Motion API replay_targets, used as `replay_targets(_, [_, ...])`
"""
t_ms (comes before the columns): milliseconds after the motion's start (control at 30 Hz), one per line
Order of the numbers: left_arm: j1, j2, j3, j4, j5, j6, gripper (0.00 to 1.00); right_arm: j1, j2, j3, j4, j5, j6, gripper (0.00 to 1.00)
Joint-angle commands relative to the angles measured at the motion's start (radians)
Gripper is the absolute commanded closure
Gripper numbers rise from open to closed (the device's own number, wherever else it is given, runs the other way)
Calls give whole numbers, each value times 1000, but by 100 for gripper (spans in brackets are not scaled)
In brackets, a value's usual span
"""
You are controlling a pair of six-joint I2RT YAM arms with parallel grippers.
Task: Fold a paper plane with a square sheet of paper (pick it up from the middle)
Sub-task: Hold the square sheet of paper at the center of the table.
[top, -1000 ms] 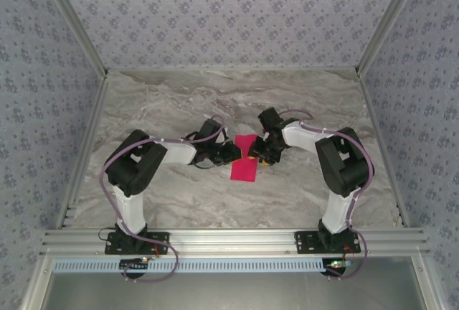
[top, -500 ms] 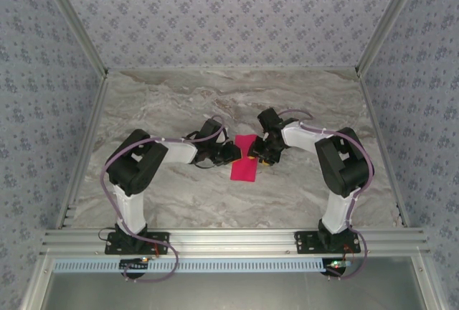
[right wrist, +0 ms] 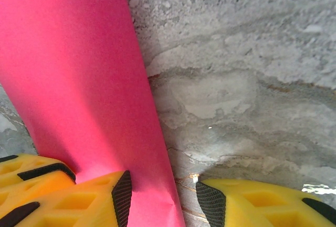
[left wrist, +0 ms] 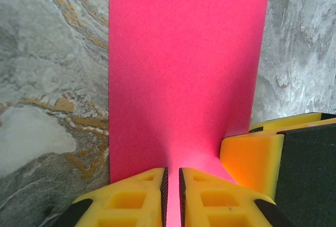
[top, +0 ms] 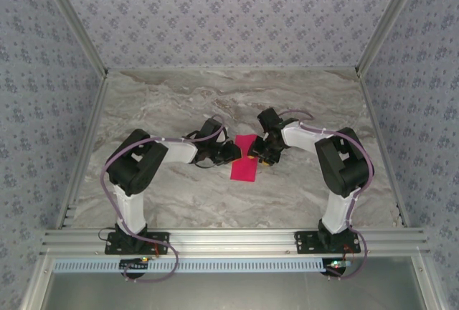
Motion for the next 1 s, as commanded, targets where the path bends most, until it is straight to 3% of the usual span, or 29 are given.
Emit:
replay_targets(0, [-8, 21, 24, -10, -3, 19, 85, 10, 215, -135, -50, 193, 12, 52])
replay_targets(533, [-14, 65, -1, -152, -23, 15, 87, 15, 156, -115, -62, 174, 1, 52])
replay_targets(967, [-16, 87, 9, -252, -97, 31, 91, -22, -212, -75, -28, 107, -35, 52])
